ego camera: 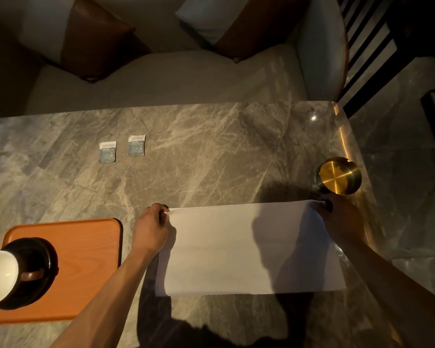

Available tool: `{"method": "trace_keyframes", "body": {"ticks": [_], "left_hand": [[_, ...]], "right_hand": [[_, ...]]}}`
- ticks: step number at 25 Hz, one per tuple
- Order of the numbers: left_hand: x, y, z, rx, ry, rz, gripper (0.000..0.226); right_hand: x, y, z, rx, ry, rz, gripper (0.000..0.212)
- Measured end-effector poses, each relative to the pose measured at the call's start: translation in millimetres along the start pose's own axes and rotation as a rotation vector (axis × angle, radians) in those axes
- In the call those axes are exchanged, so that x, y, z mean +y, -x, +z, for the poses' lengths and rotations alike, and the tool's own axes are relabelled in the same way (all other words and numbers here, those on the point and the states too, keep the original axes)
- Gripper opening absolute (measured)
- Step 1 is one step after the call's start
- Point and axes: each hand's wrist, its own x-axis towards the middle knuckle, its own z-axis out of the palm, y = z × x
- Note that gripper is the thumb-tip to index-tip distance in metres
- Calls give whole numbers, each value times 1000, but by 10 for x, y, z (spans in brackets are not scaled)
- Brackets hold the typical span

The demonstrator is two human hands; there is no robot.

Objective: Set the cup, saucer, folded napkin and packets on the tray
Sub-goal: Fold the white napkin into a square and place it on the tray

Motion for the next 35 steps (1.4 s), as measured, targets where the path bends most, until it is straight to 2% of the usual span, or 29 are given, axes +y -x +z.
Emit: {"method": "trace_keyframes", "body": {"ticks": [4,7,10,12,14,17,20,22,26,32,35], "left_hand": [[18,11,3,19,-31,-98,17],[13,63,7,51,-50,-180,18],[38,182,-10,110,-32,-189,18],[66,339,24,202,-114,-60,18],[170,577,127,242,-170,154,22],[355,949,485,137,-244,431,31],[544,1225,928,-9,-307,492,44],[633,1311,1132,-73,-379,470,49],[588,1339,1302,-99,-474,415,54],[312,1330,1200,-105,-460,406,61],[31,1286,1016,-84,-474,382,62]], "right_hand": [[11,26,22,31,32,29,27],[14,138,71,119,87,15,28],[61,274,78,180,141,-8,40],[59,426,84,214,193,-63,42],[-32,711,156,192,248,-187,46],[-328,1257,425,19,242,-424,52],[-613,1611,749,-106,313,-500,57],[-706,1671,876,-133,370,-493,57],[-654,1684,974,-187,459,-462,61],[-500,1625,898,-225,372,-408,63],[-206,1527,706,-203,335,-266,66]]}}
